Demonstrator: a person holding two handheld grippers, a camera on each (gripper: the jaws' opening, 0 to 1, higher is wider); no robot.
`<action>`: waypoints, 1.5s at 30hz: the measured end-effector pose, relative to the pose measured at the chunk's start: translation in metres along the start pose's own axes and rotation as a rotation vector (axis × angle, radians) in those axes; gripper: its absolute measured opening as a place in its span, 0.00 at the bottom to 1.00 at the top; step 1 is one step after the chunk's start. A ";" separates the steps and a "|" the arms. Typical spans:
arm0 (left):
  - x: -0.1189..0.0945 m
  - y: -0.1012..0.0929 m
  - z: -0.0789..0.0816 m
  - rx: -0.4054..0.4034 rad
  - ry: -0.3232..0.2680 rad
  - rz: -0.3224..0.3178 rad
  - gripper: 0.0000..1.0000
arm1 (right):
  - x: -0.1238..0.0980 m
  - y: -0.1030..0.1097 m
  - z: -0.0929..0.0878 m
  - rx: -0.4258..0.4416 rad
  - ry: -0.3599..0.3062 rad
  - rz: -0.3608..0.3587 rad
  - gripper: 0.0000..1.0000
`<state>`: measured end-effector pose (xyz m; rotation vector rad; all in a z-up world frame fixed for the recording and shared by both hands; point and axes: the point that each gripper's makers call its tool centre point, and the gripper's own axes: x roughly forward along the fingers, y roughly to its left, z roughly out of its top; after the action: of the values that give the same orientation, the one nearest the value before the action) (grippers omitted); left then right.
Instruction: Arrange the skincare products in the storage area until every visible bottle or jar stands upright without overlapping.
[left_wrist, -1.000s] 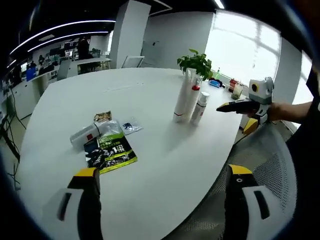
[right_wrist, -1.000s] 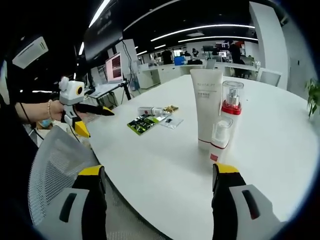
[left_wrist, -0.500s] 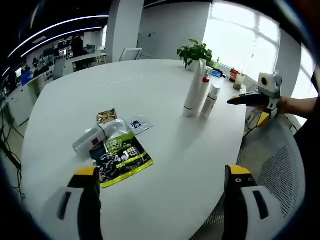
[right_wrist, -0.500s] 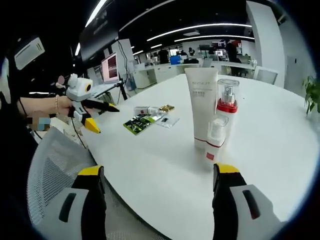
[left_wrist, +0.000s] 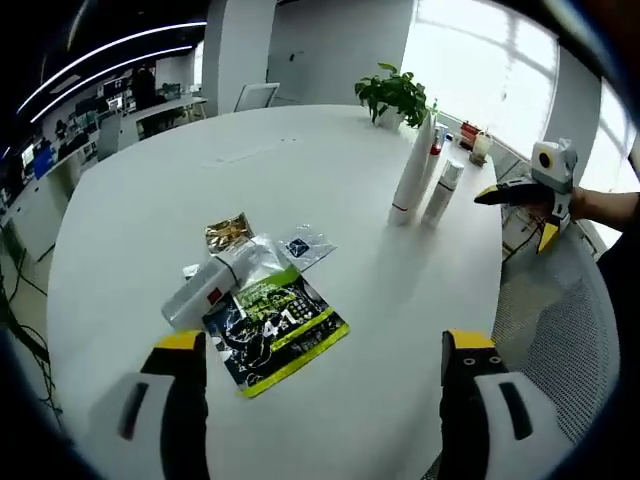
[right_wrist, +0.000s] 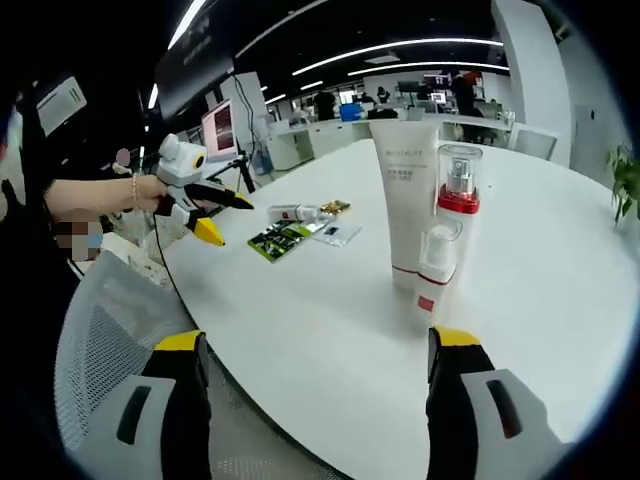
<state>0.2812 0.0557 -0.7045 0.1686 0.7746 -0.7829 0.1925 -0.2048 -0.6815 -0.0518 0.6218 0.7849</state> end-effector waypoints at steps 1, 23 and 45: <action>-0.001 0.000 -0.001 0.003 0.009 0.000 0.89 | 0.000 0.000 -0.001 0.002 0.003 0.002 0.90; 0.031 0.057 0.018 0.094 0.119 0.000 0.83 | 0.001 -0.006 -0.007 0.036 0.026 -0.024 0.87; 0.063 0.087 0.012 0.213 0.214 -0.022 0.68 | 0.001 -0.012 -0.009 0.074 0.027 -0.047 0.81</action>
<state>0.3764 0.0764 -0.7508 0.4418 0.8953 -0.8772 0.1962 -0.2155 -0.6915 -0.0096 0.6725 0.7161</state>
